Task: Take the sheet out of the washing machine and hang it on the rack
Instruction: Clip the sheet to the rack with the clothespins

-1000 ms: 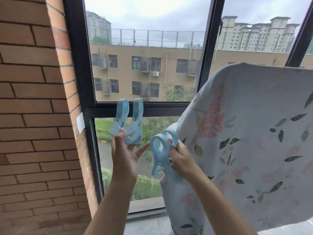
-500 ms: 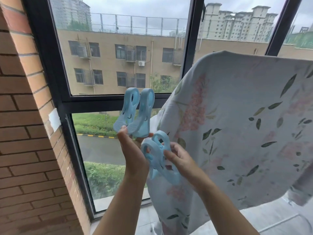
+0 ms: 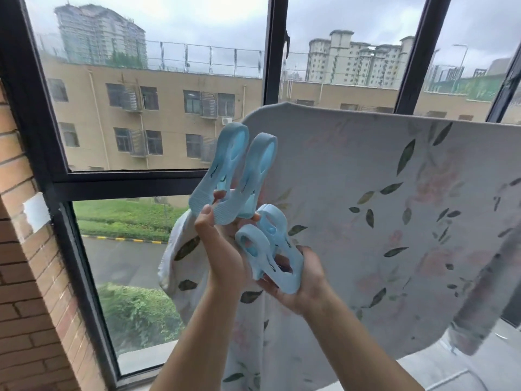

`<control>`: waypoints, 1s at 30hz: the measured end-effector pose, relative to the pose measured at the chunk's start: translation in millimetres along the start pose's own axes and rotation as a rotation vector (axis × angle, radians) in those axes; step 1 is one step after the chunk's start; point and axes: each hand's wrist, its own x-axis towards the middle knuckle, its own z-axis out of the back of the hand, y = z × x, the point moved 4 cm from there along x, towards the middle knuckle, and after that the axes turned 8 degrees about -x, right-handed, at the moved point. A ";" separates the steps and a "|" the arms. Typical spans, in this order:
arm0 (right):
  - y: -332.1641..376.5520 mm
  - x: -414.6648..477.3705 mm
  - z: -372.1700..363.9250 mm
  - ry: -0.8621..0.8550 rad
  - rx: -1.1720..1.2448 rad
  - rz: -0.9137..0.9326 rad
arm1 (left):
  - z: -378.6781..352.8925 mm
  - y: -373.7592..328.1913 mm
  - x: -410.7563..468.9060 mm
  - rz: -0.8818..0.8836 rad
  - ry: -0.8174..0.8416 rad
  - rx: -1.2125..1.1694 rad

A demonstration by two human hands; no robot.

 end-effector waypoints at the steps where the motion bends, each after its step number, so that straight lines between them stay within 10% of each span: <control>1: 9.9 -1.7 9.5 -0.028 -0.020 0.036 | -8.2 5.1 -4.1 -0.020 0.017 0.012; 9: 128.8 -19.5 72.3 -0.239 -0.417 0.481 | -41.2 12.2 4.6 -0.309 -0.050 0.192; 30: 336.0 -72.6 -70.8 -0.609 -1.312 2.010 | -112.2 -8.7 160.5 -0.619 -0.052 0.874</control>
